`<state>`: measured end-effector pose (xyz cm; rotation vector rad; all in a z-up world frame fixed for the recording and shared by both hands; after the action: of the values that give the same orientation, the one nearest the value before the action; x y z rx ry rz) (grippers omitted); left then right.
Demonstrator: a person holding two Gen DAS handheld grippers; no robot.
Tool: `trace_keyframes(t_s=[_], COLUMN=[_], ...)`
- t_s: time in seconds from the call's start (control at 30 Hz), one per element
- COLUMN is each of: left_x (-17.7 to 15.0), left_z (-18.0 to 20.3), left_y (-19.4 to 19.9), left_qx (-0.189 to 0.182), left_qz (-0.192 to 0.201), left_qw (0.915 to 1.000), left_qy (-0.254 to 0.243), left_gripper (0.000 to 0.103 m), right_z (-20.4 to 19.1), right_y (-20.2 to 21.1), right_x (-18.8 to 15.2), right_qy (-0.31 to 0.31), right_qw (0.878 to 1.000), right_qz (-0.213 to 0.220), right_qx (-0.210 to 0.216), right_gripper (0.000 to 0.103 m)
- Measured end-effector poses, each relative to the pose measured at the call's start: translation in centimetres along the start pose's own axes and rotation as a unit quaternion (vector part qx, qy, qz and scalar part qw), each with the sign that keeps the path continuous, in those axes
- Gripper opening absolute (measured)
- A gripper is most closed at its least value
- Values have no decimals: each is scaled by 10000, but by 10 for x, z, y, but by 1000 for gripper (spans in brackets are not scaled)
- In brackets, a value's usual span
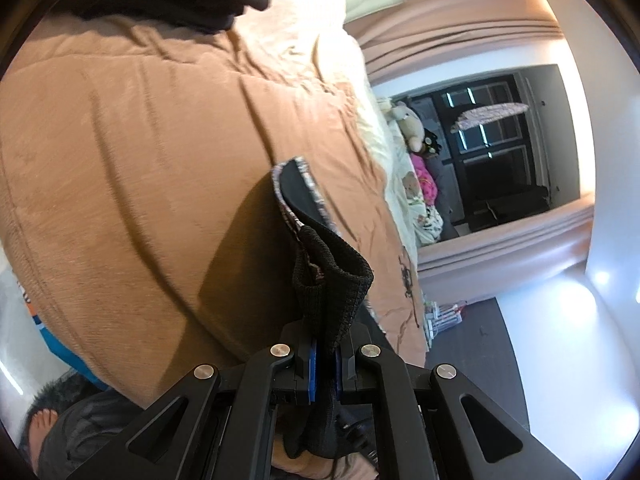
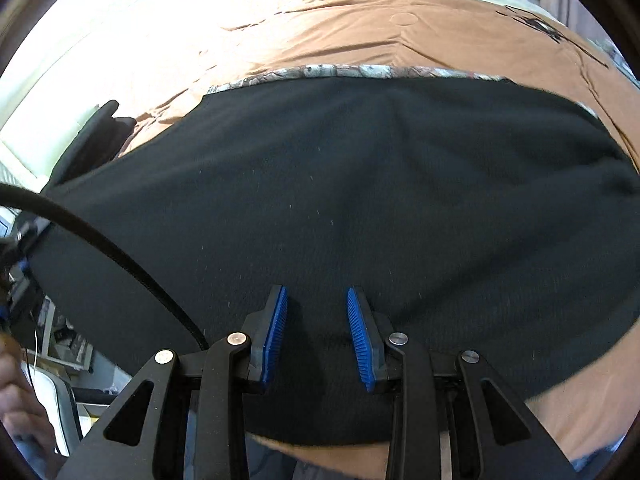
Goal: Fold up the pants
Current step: 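Lift the black shorts with the left gripper and fold them over themselves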
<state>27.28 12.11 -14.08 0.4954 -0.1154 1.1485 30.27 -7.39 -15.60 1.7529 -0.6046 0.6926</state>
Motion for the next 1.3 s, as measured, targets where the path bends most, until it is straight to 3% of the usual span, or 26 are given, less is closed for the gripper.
trace_keyframes(t_s=[0.33,0.73,1.3], left_x=[-4,-25,-109], left_z=[50,118,210], left_y=[-12,-34,-91], left_qx=[-262,-604,-926], left_qz=[-134,-421,-1238], left_qw=[9983,9902,9642], left_qy=[-502,-1183,-2154], left_gripper=[6,6,6], right_z=[4,77,187], right_y=[32,96,171], right_x=[-28,-23,-42], right_qy=[-248,-802,-1750], right_qw=[9990,9928,9745], right_qz=[18,596,1329], right_qx=[364,658,457], right_gripper=[29,30,30])
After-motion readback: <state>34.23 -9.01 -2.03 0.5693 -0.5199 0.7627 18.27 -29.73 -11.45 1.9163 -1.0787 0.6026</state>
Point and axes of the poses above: each gripper's, at about its wrist camera, not at the fingertips, and y roughly against the way its jaws point, z to its right, x to its top, the point moved 4 cm from there along -y, roughly the way its jaws point, and after that the axes turned 13 degrees about z, right-handed, at the moved point
